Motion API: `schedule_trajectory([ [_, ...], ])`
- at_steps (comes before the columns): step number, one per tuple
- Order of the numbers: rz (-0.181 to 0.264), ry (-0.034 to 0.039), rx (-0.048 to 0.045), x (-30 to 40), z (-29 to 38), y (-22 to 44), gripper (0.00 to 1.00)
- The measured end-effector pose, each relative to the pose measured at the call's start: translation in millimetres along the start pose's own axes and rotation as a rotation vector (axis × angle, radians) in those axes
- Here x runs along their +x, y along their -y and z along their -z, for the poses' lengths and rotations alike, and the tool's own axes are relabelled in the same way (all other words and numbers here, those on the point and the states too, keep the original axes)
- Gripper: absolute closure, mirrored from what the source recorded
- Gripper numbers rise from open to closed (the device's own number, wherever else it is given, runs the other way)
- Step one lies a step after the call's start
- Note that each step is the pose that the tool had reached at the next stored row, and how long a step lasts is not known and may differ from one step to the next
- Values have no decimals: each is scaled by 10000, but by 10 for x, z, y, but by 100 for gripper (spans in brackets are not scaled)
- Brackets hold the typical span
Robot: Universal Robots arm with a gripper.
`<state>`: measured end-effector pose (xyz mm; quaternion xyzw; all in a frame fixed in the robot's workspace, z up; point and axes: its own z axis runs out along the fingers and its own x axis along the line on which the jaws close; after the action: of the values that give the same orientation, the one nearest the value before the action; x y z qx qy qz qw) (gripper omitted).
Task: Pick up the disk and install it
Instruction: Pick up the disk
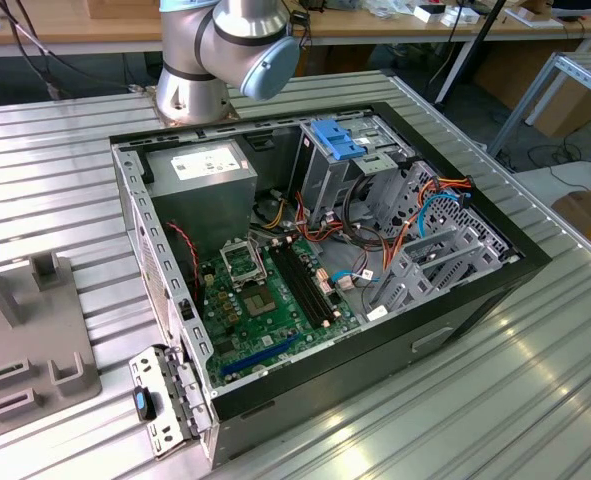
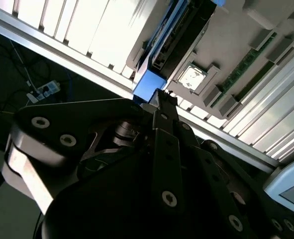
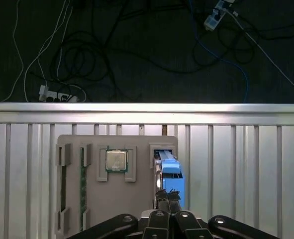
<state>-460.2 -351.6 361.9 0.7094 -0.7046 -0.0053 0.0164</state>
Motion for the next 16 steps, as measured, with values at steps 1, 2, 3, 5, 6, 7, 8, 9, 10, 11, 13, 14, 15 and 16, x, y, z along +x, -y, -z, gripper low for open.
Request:
schedule_trajectory([
  [1, 0, 0, 0, -2, -1, 3, 89],
  [2, 1, 0, 0, -8, -6, 7, 89],
  [3, 1, 0, 0, -20, -13, 8, 89],
  [5, 1, 0, 0, -48, -25, 8, 89],
  [6, 1, 1, 0, -68, -30, 9, 89],
  [7, 1, 0, 1, -73, -33, 9, 89],
  [8, 3, 0, 0, -75, -39, 9, 89],
  [9, 2, -1, -1, -76, -39, 9, 89],
  [10, 1, 0, -1, -76, -40, 9, 89],
  [11, 1, 0, 0, -76, -40, 9, 89],
  [13, 1, 0, 0, -76, -40, 9, 89],
  [14, 1, 0, -1, -76, -40, 9, 89],
  [15, 1, 0, 0, -76, -41, 9, 89],
  [16, 1, 0, 0, -76, -41, 9, 89],
])
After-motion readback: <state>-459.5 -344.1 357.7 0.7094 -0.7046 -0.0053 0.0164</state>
